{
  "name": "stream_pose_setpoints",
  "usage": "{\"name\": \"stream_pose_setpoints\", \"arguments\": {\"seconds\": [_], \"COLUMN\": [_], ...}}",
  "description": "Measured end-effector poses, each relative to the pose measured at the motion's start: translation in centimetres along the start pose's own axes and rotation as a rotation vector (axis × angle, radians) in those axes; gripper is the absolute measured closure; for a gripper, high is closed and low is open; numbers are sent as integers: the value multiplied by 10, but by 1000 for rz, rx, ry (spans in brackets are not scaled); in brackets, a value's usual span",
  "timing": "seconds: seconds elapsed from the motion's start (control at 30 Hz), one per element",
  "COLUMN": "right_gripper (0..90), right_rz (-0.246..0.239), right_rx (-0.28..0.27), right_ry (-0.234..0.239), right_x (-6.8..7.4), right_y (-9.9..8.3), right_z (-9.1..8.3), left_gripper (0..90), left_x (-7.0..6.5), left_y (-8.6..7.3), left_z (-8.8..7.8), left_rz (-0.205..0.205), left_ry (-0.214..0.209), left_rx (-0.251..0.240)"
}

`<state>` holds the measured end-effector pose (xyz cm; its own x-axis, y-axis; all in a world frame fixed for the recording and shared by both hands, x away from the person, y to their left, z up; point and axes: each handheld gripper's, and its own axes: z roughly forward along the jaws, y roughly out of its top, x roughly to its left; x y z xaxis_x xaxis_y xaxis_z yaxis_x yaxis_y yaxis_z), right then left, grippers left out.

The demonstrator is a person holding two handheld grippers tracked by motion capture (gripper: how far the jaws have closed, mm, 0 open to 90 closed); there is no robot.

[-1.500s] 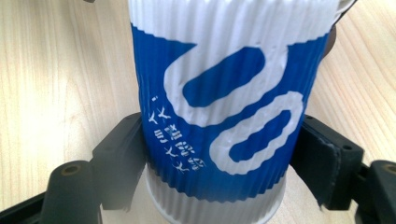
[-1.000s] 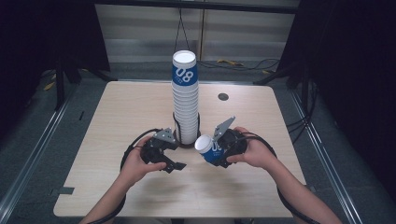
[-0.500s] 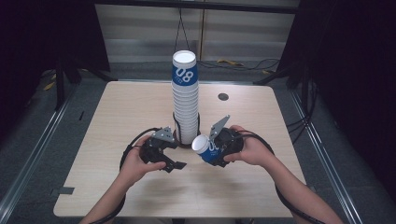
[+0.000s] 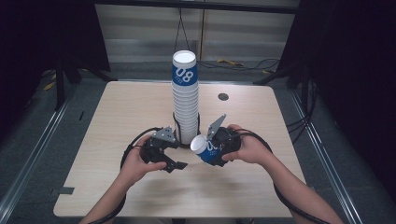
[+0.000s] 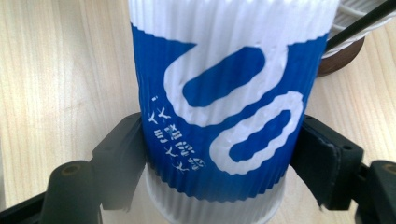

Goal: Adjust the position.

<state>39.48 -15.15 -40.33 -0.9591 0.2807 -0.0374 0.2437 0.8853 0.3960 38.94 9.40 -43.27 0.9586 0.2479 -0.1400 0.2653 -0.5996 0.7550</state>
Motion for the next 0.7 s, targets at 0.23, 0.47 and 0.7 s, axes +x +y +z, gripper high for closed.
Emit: {"name": "stream_pose_setpoints", "arguments": {"seconds": [0.23,0.47,0.7], "right_gripper": [234,234,234], "right_rz": [-12,-31,-45], "right_rx": [20,34,33], "right_ry": [6,11,33], "right_x": [2,7,13], "right_y": [6,12,18], "right_z": [2,2,5], "left_gripper": [158,158,157], "left_x": [-3,-6,-2], "left_y": [0,2,1], "left_z": [0,-2,-5], "left_rz": [4,26,15], "left_ry": [-8,-31,-51], "left_rx": [-8,-27,-73]}}
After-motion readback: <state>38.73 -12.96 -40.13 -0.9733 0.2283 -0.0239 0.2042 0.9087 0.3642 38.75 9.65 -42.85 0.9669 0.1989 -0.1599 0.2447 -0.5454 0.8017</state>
